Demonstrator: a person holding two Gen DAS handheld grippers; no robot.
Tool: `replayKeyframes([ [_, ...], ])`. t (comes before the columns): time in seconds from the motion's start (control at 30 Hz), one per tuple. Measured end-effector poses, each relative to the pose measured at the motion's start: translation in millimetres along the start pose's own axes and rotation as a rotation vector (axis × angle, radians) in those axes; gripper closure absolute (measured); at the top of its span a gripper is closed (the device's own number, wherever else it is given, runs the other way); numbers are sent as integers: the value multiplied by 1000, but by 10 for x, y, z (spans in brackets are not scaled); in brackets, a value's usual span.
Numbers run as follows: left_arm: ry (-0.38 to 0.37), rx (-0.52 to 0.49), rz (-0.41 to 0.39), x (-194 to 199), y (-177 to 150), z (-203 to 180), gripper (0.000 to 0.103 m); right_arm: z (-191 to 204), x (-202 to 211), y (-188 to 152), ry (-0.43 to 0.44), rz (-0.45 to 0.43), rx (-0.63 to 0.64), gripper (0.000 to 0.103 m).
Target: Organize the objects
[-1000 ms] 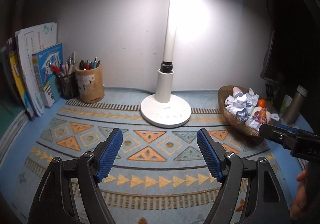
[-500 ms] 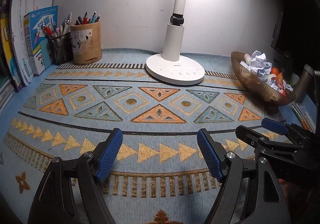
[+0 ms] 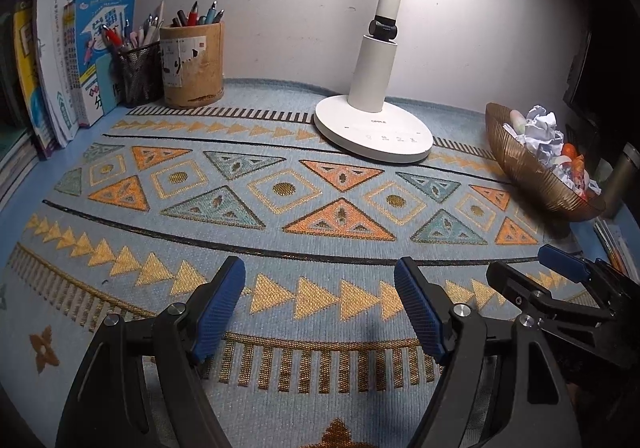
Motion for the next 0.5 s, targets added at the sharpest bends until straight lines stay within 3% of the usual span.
replayKeyframes([
  [0.5,30,3,35,-66,-5,10,27,-6,-6,-8,-9,12,-1,24],
])
Point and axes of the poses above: each gripper's, at about its wrist camera, not at the fingertips, and x roughly against the way its jaws point, z to its left, y to its top, the point moved 3 cm from there along -x, roughly the way its jaws point, and after that the axes turned 3 degrees about -y, right-handed, at the moved point
